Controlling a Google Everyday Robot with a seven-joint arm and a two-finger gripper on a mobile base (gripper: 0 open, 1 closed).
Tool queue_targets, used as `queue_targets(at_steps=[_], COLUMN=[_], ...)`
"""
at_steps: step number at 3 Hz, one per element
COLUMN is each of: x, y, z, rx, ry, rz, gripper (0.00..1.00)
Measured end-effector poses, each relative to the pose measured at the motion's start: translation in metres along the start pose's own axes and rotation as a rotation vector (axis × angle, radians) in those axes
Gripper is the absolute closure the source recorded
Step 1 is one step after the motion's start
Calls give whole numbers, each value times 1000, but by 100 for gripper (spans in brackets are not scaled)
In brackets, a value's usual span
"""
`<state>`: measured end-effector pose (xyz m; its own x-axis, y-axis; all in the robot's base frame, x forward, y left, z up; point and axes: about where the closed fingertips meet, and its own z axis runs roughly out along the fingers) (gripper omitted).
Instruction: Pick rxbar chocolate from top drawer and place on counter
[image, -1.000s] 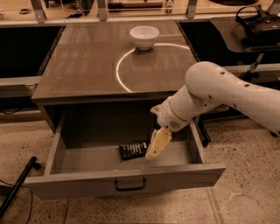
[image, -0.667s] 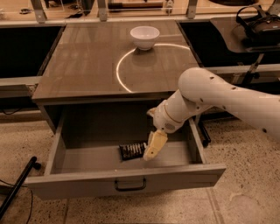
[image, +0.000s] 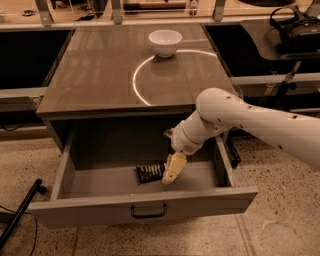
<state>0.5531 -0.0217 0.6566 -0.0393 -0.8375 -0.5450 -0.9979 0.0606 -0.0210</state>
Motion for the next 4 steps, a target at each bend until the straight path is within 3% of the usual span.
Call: queue_targets(at_steps=[4], x=[10], y=[-1], z=[75], rx=[-46], ry=[53], rz=[-35], gripper=[0])
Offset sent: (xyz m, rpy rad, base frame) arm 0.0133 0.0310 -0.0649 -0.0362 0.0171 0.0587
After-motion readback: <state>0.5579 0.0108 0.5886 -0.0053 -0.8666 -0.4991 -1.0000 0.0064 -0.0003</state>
